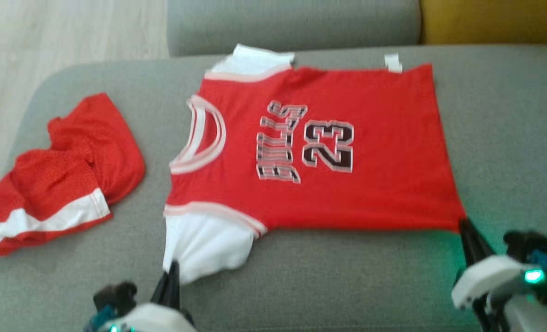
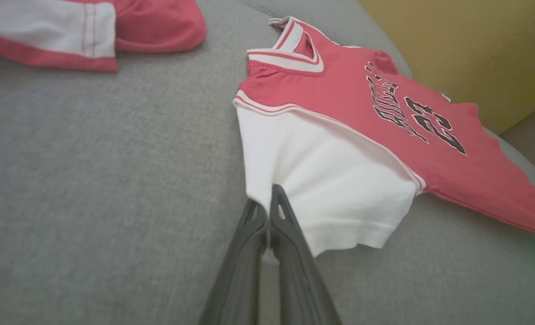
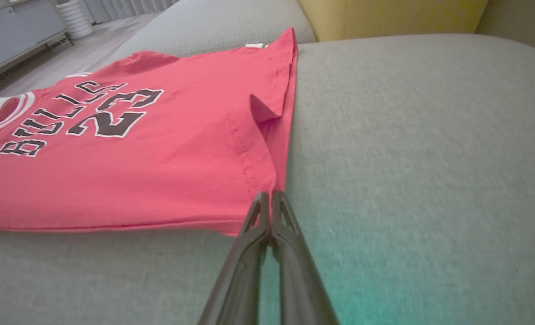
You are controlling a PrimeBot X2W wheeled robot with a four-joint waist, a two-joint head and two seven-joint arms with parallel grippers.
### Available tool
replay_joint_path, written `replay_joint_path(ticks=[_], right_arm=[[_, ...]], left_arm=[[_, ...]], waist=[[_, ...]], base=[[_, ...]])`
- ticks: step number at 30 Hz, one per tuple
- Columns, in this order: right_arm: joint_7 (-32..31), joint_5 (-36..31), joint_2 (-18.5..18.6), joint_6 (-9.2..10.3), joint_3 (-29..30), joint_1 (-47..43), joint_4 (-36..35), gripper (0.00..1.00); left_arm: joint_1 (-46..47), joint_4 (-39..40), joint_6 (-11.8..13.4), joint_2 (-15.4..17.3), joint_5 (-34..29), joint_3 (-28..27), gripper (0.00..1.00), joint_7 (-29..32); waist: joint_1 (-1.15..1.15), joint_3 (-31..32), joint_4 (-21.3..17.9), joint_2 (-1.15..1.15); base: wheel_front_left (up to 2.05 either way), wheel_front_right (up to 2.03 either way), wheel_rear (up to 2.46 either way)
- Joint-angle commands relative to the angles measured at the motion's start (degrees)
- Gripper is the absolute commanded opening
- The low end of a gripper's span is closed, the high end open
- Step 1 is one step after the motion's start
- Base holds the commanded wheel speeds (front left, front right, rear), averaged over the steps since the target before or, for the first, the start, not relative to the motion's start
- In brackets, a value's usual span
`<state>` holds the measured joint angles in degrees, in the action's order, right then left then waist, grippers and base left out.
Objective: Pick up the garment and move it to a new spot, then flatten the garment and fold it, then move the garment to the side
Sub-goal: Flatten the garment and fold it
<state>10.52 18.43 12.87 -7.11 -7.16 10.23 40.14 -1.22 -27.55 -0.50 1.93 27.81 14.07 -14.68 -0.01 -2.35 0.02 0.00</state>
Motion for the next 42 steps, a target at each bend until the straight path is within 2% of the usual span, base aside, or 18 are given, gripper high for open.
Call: replay_joint_path(ticks=[1, 7, 11, 21, 31, 42], right_arm=[[0.0, 0.36, 0.27, -0.37, -0.78, -0.25, -1.81, 0.0], [-1.74, 0.61, -0.06, -0.37, 1.82, -6.47, -6.16, 0.0], [-2.58, 0.57, -0.34, -0.37, 3.95, -8.07, -10.09, 0.0], [-5.52, 0.27, -2.59, -0.37, 5.83, -1.03, -17.04, 0.0], [-4.09, -1.72, -3.73, -0.37, 9.58, 8.69, -14.02, 0.0], [-1.58, -5.25, -4.78, -0.37, 10.92, 16.03, -6.61, 0.0]], left_arm=[[0.21, 1.67, 0.18, 0.96, -0.17, -1.95, 0.0, -0.31], [-4.7, 4.42, -0.13, 0.95, -0.12, -2.55, 0.0, -0.31], [-4.23, 7.86, -0.91, 0.95, -0.53, -2.15, 0.0, -0.31], [10.72, 10.69, -0.57, 0.95, -4.33, -0.87, 0.0, -0.31], [23.68, 6.88, 0.23, 0.95, -5.24, -0.9, 0.0, -0.31], [31.46, 3.0, -0.08, 0.95, -5.82, -0.02, 0.0, -0.31]], waist=[[0.01, 1.43, 0.32, 0.0], [0.01, 2.32, 0.7, 0.0], [0.01, 0.99, 0.94, 0.0], [0.01, -4.84, 0.6, 0.0], [0.01, -10.66, 0.45, 0.0], [0.01, -15.54, 0.78, 0.0]], base=[[0.0, 0.0, 0.0], [0.0, 0.0, 0.0], [0.0, 0.0, 0.0], [0.0, 0.0, 0.0], [0.0, 0.0, 0.0], [0.0, 0.0, 0.0]])
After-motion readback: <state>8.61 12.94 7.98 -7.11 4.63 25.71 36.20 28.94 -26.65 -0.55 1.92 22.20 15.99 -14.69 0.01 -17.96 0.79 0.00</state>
